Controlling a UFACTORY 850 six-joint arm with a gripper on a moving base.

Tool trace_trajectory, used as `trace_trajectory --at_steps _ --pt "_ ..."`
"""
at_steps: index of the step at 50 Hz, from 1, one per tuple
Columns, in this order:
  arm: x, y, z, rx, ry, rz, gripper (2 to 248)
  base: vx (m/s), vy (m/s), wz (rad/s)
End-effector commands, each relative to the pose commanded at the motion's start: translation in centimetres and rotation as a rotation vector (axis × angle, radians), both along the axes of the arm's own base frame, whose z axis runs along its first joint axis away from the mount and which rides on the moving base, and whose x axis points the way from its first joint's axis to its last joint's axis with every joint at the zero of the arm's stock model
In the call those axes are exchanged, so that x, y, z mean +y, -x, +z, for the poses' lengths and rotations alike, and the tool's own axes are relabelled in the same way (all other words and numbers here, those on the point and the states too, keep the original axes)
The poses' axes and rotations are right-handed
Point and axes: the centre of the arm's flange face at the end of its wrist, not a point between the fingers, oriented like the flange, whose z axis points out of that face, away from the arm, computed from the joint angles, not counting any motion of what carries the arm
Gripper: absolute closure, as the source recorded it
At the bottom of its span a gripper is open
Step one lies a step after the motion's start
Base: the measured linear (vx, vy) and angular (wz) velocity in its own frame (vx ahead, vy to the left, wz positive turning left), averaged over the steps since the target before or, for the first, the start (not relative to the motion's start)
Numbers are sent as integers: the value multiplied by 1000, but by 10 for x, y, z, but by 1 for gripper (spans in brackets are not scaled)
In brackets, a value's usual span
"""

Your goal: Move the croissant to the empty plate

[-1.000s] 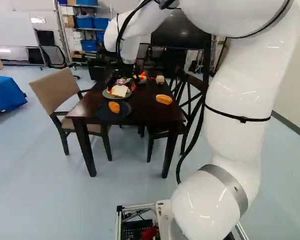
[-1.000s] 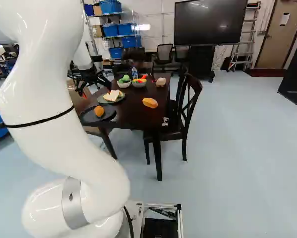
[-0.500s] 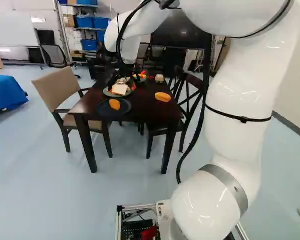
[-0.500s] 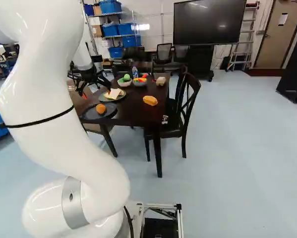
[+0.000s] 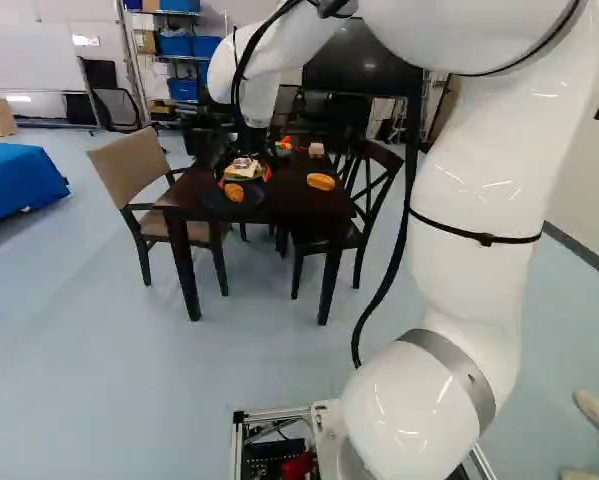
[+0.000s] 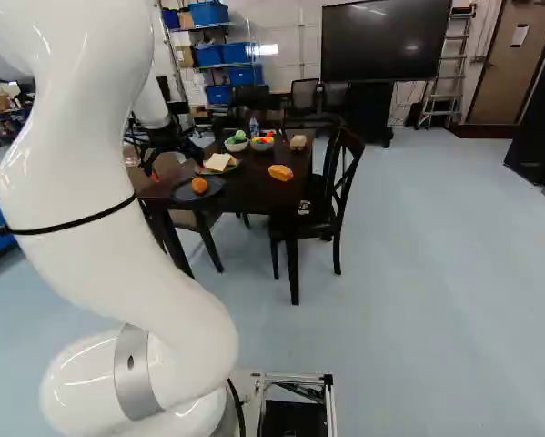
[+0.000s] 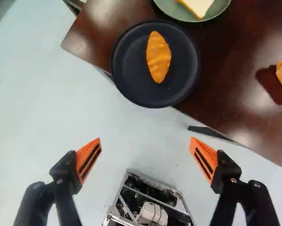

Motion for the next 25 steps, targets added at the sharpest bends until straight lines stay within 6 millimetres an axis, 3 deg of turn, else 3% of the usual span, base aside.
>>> trace_trajectory --at_steps 14,25 --pt "0 0 0 0 0 0 3 -198 1 20" --pt "0 0 0 0 0 0 3 -36 1 6"
